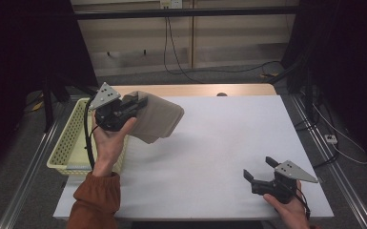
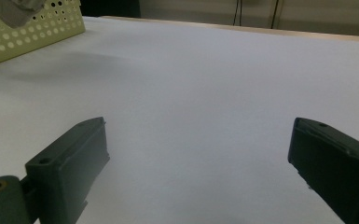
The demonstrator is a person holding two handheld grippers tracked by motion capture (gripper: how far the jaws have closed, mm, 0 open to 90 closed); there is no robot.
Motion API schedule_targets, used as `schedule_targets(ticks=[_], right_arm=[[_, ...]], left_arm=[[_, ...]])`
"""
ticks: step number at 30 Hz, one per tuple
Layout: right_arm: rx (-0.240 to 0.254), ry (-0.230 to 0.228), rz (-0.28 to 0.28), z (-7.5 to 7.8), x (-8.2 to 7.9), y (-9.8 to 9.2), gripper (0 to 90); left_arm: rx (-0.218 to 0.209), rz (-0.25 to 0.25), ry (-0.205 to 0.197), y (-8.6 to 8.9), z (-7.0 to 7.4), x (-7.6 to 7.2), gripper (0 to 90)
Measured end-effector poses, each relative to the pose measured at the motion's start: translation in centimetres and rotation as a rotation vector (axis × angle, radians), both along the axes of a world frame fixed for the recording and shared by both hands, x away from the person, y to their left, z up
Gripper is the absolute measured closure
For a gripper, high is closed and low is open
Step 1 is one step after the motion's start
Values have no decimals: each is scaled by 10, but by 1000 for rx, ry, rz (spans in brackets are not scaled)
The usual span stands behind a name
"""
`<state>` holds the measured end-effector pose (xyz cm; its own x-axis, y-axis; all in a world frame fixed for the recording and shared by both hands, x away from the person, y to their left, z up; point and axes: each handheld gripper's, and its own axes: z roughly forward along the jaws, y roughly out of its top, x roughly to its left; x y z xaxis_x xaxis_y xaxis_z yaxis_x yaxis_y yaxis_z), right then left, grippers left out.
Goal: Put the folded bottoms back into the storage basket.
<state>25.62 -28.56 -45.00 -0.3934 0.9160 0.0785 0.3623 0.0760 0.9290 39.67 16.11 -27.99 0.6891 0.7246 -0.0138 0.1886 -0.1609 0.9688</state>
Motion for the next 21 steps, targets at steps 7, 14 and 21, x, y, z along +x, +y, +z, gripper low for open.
schedule_targets(ticks=[7, 14, 21], right_arm=[[4, -1, -7, 0, 0, 0, 43], [3, -3, -5, 1, -1, 0, 43], [2, -4, -2, 1, -1, 0, 43]], left_arm=[[-19, -13, -9, 11, 6, -9, 834], [-5, 12, -42, 22, 12, -16, 834], [-12, 49, -76, 36, 20, -22, 835]])
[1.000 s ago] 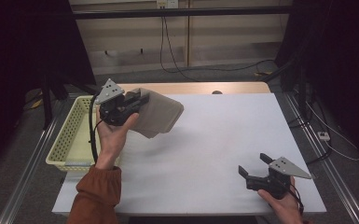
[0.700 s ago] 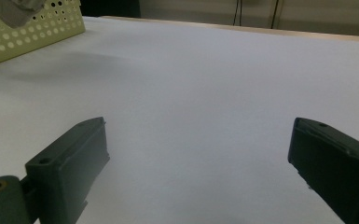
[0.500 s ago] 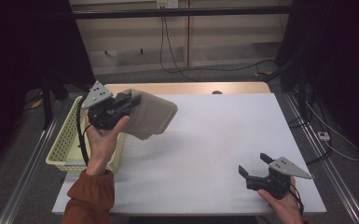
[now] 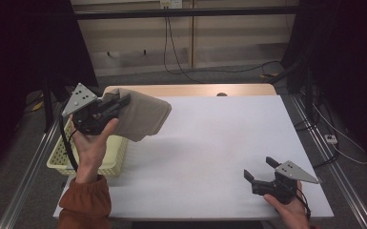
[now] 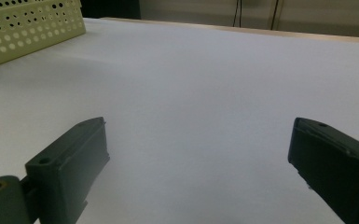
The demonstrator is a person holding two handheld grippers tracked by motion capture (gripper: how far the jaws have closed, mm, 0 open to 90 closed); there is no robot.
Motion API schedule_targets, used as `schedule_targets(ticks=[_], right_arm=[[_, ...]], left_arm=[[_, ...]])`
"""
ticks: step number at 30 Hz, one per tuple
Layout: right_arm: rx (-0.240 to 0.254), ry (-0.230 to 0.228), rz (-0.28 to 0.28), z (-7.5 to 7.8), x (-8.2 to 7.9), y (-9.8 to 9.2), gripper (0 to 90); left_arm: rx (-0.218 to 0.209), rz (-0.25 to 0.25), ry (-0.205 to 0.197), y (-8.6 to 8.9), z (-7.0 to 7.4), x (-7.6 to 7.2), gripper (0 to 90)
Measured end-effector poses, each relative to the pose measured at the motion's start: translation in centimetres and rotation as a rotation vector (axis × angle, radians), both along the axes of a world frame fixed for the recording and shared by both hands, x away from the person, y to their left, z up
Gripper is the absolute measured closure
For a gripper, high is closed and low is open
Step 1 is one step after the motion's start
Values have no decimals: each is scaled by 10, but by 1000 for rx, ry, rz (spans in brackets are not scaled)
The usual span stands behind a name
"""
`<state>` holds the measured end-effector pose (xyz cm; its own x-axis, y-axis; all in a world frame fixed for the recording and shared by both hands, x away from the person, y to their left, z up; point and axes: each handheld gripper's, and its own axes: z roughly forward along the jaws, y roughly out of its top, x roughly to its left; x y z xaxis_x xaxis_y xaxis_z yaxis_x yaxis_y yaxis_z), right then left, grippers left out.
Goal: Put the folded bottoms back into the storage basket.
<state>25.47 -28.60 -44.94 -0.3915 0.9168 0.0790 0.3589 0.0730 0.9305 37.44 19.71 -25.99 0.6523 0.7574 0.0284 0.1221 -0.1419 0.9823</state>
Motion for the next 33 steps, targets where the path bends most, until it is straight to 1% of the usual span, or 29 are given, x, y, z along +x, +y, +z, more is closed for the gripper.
schedule_targets(ticks=[1, 3, 8, 10, 11, 14, 17, 18, 20, 24, 27, 30, 33], right_arm=[[0, 0, 0, 0, 0, 0, 42], [4, 3, -1, 0, 0, 0, 42], [0, -1, -1, 0, 0, 0, 42], [2, 2, -2, 0, 0, 0, 42], [2, 3, -1, 0, 0, 0, 42], [0, 0, -1, 0, 0, 0, 42], [0, 0, 0, 0, 0, 0, 42], [1, 0, 0, 0, 0, 0, 42], [3, 1, 0, 0, 0, 0, 42], [3, 0, 0, 0, 0, 0, 42], [2, -1, 0, 0, 0, 0, 42], [2, -1, 1, 0, 0, 0, 42], [1, -1, 1, 0, 0, 0, 42]], left_arm=[[-9, 6, 1, 2, 0, 0, 834], [2, 20, -7, 6, 1, -1, 834], [16, 34, -20, 13, 5, -4, 835], [4, 38, -21, 15, 6, -5, 834], [10, 42, -22, 17, 6, -5, 835], [-5, 50, -19, 21, 6, -5, 834], [-1, 57, -17, 26, 8, -5, 835], [-14, 68, -18, 27, 8, -6, 834], [-15, 72, -16, 32, 10, -6, 834], [-40, 95, -19, 41, 10, -7, 834], [-45, 109, -23, 49, 12, -9, 835], [-60, 125, -28, 56, 13, -10, 835], [-61, 134, -30, 61, 14, -11, 834]])
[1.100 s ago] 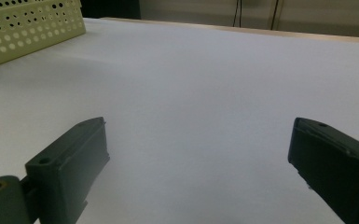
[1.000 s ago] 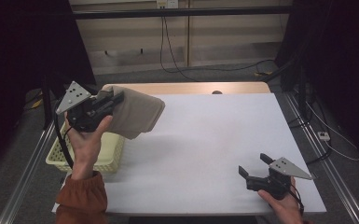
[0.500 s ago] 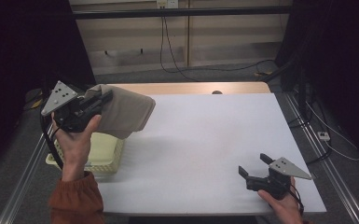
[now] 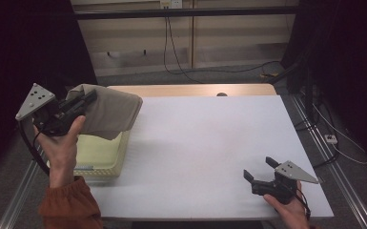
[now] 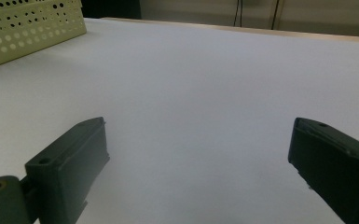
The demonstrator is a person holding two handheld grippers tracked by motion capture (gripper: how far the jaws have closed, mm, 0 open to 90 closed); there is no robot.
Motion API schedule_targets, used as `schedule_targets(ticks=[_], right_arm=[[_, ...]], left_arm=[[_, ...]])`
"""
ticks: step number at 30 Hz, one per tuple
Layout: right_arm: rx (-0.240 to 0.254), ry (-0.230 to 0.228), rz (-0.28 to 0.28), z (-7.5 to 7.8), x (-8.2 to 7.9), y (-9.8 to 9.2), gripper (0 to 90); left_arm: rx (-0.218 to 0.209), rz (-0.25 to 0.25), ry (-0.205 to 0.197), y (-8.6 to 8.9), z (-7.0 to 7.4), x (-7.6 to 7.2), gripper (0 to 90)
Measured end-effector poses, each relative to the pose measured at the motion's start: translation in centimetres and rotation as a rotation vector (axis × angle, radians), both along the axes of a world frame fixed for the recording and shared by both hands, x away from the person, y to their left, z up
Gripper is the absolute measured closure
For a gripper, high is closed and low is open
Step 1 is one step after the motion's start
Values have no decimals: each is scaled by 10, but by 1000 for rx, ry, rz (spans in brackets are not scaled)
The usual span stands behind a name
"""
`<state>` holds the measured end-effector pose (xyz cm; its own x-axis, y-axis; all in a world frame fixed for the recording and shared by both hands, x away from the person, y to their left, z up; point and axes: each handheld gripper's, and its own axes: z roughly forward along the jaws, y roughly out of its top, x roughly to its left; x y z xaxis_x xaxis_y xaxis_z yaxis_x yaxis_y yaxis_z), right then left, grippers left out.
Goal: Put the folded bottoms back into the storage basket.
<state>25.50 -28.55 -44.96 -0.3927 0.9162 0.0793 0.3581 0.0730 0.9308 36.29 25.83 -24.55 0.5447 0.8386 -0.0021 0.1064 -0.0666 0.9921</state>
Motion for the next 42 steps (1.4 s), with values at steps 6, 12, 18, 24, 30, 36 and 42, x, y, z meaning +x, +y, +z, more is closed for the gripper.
schedule_targets(ticks=[6, 12, 18, 24, 30, 36, 42], right_arm=[[1, 1, 1, 0, 0, 0, 42], [2, 2, 2, 0, 0, 0, 42], [2, 2, 4, 0, 0, 0, 42], [2, 7, 7, 0, 0, 1, 41], [4, 4, -6, 0, 0, -1, 40], [-1, 1, 2, 0, 0, 0, 40], [1, 1, 3, 0, 0, 0, 40]], left_arm=[[-13, 14, -6, 11, 2, -2, 834], [-20, 43, 6, 23, 0, -1, 834], [-25, 70, 32, 35, -4, 3, 834], [-29, 91, 59, 41, -7, 4, 834], [8, 102, 68, 43, 0, -4, 834], [14, 109, 106, 52, -11, 0, 834], [7, 139, 155, 61, -21, 6, 834]])
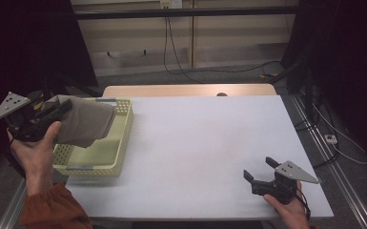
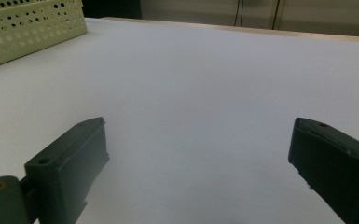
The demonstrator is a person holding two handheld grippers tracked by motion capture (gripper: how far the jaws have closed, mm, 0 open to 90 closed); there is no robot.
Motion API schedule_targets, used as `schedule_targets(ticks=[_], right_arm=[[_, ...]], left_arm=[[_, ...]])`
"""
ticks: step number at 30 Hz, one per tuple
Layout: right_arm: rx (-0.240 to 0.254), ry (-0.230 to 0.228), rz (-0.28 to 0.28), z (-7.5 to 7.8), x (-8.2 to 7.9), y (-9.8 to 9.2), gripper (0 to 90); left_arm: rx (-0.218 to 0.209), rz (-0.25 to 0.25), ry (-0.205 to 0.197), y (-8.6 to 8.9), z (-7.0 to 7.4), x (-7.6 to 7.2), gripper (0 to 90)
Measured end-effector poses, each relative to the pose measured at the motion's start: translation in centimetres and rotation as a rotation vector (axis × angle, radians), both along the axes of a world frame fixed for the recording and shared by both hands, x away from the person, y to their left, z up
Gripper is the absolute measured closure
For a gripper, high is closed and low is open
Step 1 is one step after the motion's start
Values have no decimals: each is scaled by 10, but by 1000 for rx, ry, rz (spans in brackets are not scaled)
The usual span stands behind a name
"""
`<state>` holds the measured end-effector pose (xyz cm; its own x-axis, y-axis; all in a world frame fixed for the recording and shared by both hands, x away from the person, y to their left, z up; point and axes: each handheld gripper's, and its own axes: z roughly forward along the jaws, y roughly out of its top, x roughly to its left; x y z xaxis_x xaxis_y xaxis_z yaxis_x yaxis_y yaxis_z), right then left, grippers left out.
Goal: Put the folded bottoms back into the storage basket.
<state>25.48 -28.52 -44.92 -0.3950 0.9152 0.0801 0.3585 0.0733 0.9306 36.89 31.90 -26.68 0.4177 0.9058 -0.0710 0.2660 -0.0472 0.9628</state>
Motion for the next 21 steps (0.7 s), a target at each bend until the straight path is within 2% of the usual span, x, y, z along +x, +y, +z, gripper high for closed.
schedule_targets(ticks=[7, 9, 13, 21], right_arm=[[1, 4, -2, 0, 0, 0, 40], [1, 4, -2, 0, 1, 0, 41], [-1, 3, 2, 0, 0, 1, 41], [-1, 4, 3, 0, 0, 1, 41]], left_arm=[[-8, -6, 74, 9, -15, 9, 834], [-20, 10, 92, 9, -18, 12, 833], [0, -4, 129, 10, -23, 15, 833], [37, -33, 228, 11, -34, 22, 832]])
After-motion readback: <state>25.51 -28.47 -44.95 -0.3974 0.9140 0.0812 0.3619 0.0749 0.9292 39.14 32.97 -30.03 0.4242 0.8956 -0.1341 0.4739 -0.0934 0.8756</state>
